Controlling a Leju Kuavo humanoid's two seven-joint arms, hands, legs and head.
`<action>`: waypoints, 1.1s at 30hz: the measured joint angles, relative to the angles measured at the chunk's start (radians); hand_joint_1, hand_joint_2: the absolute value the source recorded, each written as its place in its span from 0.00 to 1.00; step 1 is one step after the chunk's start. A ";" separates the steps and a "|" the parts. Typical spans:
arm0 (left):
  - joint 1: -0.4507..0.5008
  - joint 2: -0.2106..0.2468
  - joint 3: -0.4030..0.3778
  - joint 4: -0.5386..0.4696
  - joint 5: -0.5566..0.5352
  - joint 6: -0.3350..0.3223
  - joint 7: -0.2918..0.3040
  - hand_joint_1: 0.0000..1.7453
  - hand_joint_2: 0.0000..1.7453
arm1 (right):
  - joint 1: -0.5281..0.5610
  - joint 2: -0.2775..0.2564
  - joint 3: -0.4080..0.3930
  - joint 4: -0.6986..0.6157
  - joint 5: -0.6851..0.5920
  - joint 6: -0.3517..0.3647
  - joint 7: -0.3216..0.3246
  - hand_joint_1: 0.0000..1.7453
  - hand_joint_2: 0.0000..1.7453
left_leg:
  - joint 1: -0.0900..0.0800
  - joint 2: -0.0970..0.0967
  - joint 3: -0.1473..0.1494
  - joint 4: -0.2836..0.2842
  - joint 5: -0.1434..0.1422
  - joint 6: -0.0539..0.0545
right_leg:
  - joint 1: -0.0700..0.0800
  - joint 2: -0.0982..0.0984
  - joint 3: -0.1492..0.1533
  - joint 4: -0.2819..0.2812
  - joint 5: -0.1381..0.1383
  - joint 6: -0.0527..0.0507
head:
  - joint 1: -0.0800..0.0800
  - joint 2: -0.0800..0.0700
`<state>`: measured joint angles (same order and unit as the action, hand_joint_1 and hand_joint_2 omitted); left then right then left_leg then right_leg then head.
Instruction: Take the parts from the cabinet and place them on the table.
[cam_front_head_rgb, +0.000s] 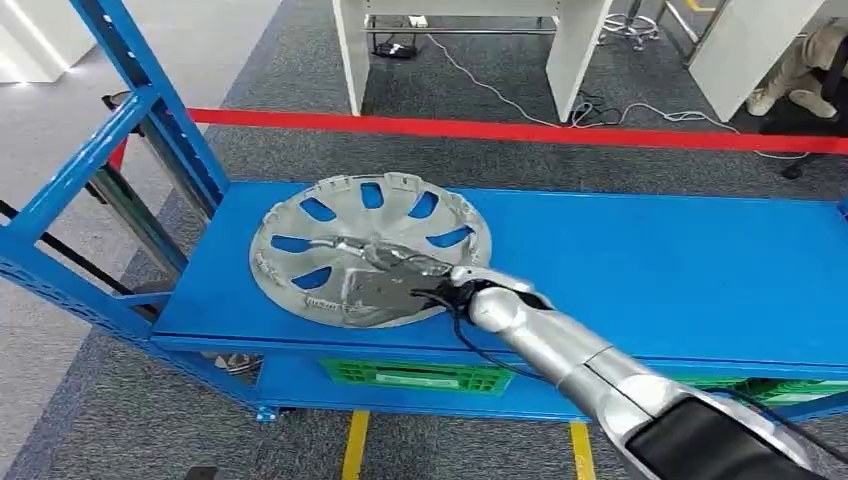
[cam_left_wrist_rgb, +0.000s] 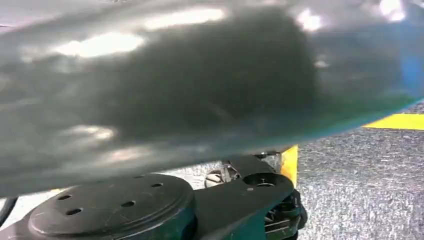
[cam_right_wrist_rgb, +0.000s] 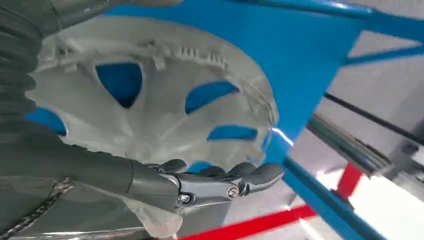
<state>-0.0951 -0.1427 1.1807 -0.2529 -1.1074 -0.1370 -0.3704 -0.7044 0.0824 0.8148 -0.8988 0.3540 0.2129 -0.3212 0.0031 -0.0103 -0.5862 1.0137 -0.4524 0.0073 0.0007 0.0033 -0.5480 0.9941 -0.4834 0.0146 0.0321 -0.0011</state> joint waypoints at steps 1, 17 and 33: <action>0.000 0.000 0.000 0.000 0.000 0.000 0.000 0.00 0.00 | 0.000 0.002 0.008 0.011 0.000 -0.002 -0.001 0.00 1.00 | 0.000 0.000 0.000 0.000 0.000 0.000 | 0.000 0.000 0.000 0.000 0.000 0.000 | 0.000 0.000; 0.002 0.000 0.001 0.000 -0.001 -0.003 -0.004 0.00 0.00 | 0.018 0.015 0.039 0.071 0.011 -0.087 0.009 0.00 1.00 | 0.000 0.000 0.000 0.000 0.000 0.000 | 0.000 0.000 0.000 0.000 0.000 0.000 | 0.000 0.000; 0.003 -0.001 0.010 0.000 0.008 -0.004 -0.010 0.00 0.00 | 0.073 0.059 0.000 0.075 0.204 -0.162 0.076 0.00 1.00 | 0.000 0.000 0.000 0.000 0.000 0.000 | 0.000 0.000 0.000 0.000 0.000 0.000 | 0.000 0.000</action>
<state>-0.0919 -0.1434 1.1910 -0.2529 -1.0990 -0.1411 -0.3807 -0.6315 0.1415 0.8152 -0.8240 0.5581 0.0511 -0.2453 0.0032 -0.0101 -0.5861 1.0136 -0.4524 0.0073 0.0007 0.0037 -0.5483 0.9941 -0.4836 0.0145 0.0324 -0.0011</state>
